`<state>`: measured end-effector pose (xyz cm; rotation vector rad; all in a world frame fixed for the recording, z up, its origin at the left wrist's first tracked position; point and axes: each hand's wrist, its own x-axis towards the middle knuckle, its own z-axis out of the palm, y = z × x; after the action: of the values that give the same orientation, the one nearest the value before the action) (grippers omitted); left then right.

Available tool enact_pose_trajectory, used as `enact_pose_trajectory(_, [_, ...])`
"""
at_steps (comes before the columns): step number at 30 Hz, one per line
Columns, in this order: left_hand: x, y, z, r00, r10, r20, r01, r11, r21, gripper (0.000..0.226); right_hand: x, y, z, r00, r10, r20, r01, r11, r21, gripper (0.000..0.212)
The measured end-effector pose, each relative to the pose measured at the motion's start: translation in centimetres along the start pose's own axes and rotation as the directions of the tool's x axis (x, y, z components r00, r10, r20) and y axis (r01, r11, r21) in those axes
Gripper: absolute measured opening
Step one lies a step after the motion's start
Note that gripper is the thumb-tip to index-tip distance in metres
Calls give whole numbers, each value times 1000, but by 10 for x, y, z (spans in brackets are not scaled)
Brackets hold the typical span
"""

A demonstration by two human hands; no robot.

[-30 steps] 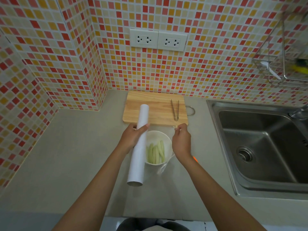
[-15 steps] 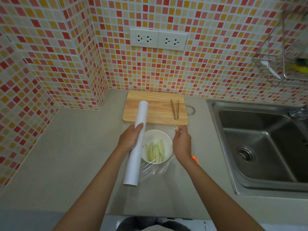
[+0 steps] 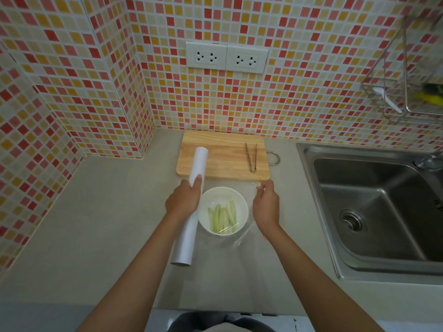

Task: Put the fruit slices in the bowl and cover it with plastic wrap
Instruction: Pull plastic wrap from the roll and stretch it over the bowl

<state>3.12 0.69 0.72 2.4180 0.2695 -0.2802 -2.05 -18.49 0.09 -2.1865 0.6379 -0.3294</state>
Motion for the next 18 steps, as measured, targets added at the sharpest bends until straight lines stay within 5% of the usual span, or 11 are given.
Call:
enact_pose_trajectory(7, [2, -8, 1, 1000, 2, 25, -5, 994, 108, 68, 6, 9, -4, 1000, 17, 8, -17, 999, -33, 16])
enact_pose_trajectory(18, [-1, -16, 5, 999, -30, -29, 31, 1000, 7, 62, 4, 12, 4, 999, 11, 36, -8, 998, -62, 15])
